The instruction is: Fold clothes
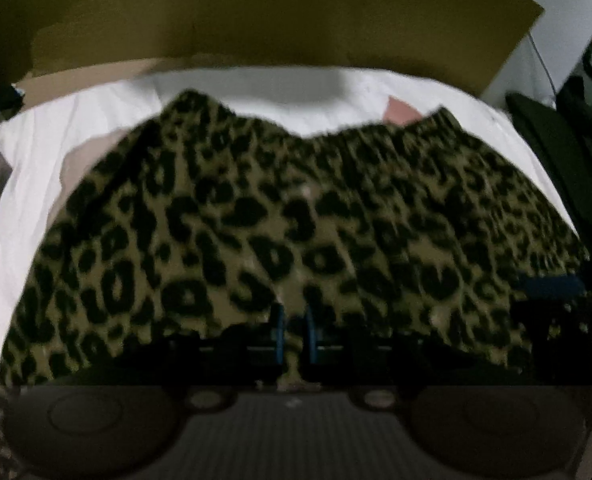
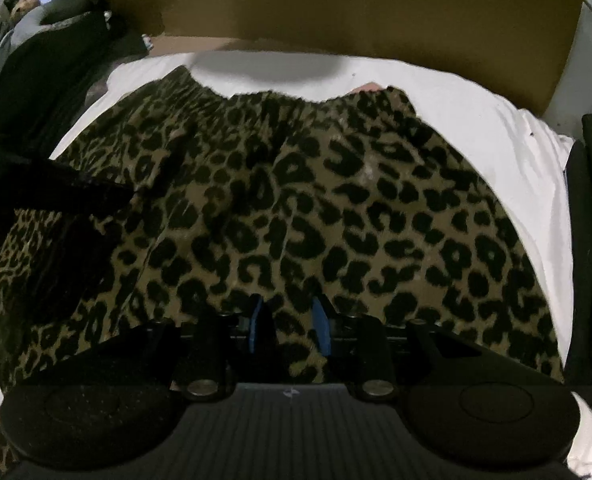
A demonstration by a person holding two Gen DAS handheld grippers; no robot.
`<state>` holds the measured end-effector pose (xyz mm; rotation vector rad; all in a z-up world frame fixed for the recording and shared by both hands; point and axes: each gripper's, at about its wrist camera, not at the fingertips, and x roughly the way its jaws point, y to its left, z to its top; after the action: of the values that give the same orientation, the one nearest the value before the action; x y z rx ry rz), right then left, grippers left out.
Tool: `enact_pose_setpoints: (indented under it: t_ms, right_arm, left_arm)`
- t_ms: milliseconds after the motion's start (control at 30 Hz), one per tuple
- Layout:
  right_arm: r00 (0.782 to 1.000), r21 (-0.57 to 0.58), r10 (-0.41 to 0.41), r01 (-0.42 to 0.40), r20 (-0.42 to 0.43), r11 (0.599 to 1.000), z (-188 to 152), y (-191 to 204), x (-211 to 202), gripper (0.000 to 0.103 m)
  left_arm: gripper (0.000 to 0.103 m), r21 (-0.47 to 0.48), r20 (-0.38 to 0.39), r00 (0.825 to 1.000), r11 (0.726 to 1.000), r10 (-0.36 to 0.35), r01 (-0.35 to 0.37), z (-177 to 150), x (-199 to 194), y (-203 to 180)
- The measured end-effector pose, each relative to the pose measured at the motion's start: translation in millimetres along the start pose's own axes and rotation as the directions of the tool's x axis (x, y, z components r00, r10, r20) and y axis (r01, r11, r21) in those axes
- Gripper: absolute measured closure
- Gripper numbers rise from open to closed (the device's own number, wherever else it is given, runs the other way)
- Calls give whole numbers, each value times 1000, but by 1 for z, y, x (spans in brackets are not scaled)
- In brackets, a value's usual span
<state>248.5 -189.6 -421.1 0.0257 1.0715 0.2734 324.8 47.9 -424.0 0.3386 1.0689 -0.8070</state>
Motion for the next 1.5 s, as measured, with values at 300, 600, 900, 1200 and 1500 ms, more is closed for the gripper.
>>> enact_pose_setpoints:
  t_ms: [300,600,900,1200,1500]
  right_arm:
    - [998,9,10,-9,-61,1000,-19,4,3,75]
    - [994,75,31,-24,-104,997,-18,0,-12,75]
    - [995,123,29,-17,-95,992,4,-9,-60,73]
    - [995,163,2,14,-98,987,41,-17,-110,56]
    - [990,269,-56,90,-130,959,31,-17,-124,51]
  left_arm:
    - [92,-35,6,1000,999,-22,22,-25,-7,6]
    - [91,-43,13,1000,999,-21,21,-25,-26,10]
    - [90,-126,17,1000,992,4,-1,-19,-75,27]
    - [73,-167,52,997,985,52,-43,-20,-128,60]
    - [67,-206,73,993,976,91,-74,-45,-150,104]
